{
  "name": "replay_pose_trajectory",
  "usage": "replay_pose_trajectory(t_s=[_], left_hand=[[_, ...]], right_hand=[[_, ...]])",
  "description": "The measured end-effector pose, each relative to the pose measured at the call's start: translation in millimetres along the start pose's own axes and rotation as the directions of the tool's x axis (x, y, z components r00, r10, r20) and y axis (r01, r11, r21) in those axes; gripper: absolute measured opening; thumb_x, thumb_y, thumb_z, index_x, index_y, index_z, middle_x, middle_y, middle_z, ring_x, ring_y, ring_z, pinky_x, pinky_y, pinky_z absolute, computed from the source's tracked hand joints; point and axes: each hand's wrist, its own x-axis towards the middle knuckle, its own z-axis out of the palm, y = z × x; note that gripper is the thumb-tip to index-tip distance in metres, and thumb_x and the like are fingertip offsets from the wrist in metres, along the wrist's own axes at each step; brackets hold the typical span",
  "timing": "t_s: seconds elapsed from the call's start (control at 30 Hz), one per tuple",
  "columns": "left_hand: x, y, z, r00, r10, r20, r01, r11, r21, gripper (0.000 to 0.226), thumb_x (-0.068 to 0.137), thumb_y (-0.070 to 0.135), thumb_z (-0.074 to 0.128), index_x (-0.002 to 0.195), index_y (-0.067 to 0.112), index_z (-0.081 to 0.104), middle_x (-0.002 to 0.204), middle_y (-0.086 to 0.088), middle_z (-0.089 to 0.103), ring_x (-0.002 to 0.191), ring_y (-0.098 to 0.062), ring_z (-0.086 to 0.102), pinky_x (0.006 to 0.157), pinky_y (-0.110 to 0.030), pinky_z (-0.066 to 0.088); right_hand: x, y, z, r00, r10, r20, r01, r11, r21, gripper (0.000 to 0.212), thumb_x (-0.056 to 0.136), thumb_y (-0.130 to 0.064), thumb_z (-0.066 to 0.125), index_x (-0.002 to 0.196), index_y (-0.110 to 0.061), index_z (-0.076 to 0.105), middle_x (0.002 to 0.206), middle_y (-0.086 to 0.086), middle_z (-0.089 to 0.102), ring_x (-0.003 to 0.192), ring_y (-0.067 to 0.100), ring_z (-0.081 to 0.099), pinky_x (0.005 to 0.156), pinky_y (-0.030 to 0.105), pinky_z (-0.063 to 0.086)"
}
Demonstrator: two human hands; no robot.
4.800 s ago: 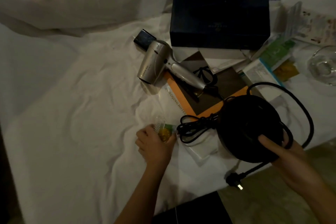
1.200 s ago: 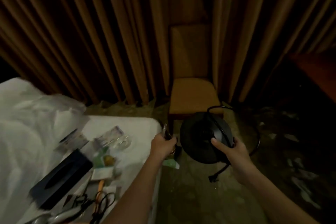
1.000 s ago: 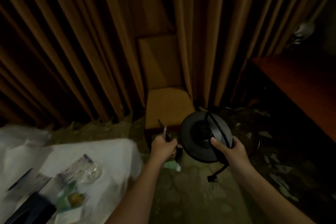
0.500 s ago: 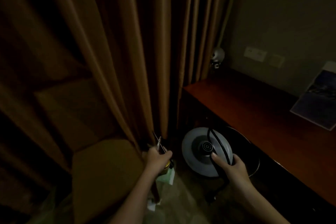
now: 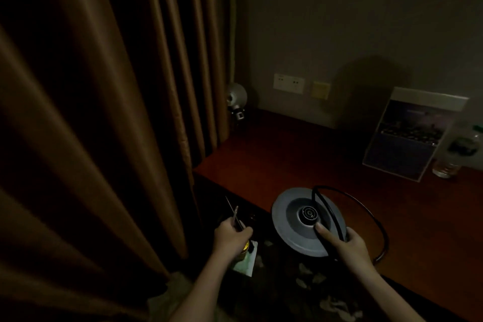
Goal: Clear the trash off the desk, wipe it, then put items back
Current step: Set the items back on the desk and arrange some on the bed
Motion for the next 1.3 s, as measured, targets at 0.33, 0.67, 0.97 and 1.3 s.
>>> replay_pose_trajectory(t_s=[0.33, 0.67, 0.97, 1.3], left_hand=[[191, 72, 11, 1.0, -0.019, 0.01, 0.018, 0.997, 0.07, 0.024, 0.086, 0.014, 0.062, 0.067, 0.02, 0.048, 0.061, 0.007, 0.045, 0.055, -0.005, 0.044, 0.049, -0.016, 0.033], [354, 97, 27, 0.988, -0.041, 0.151, 0.007, 0.976, 0.218, 0.01, 0.086, 0.015, 0.063, 0.08, 0.015, 0.055, 0.07, 0.005, 0.053, 0.06, -0.004, 0.051, 0.047, -0.01, 0.037], [492, 109, 45, 0.952, -0.063, 0.3, -0.045, 0.94, 0.339, 0.009, 0.087, 0.02, 0.063, 0.094, 0.019, 0.058, 0.086, 0.003, 0.061, 0.078, -0.01, 0.061, 0.06, -0.018, 0.045], [572, 115, 84, 0.932, -0.088, 0.352, -0.047, 0.933, 0.357, 0.032, 0.085, 0.019, 0.064, 0.116, 0.011, 0.06, 0.104, -0.005, 0.065, 0.097, -0.018, 0.064, 0.085, -0.028, 0.051]], right_hand=[[206, -52, 40, 0.997, 0.067, -0.034, -0.064, 0.994, 0.093, 0.03, 0.081, -0.016, 0.072, 0.093, 0.008, 0.059, 0.08, 0.023, 0.057, 0.075, 0.034, 0.056, 0.062, 0.036, 0.042], [352, -58, 90, 0.981, 0.145, -0.129, -0.138, 0.989, 0.06, 0.041, 0.076, -0.017, 0.075, 0.109, 0.002, 0.06, 0.096, 0.018, 0.068, 0.084, 0.029, 0.067, 0.061, 0.026, 0.057], [432, -41, 143, 0.931, 0.205, -0.303, -0.209, 0.978, 0.018, 0.039, 0.078, -0.017, 0.075, 0.108, -0.017, 0.05, 0.103, 0.003, 0.062, 0.09, 0.015, 0.061, 0.069, 0.026, 0.051], [545, -47, 171, 0.858, 0.145, -0.494, -0.32, 0.901, -0.292, 0.065, 0.085, -0.037, 0.066, 0.132, -0.004, 0.036, 0.121, 0.011, 0.056, 0.106, 0.027, 0.057, 0.071, 0.025, 0.044]])
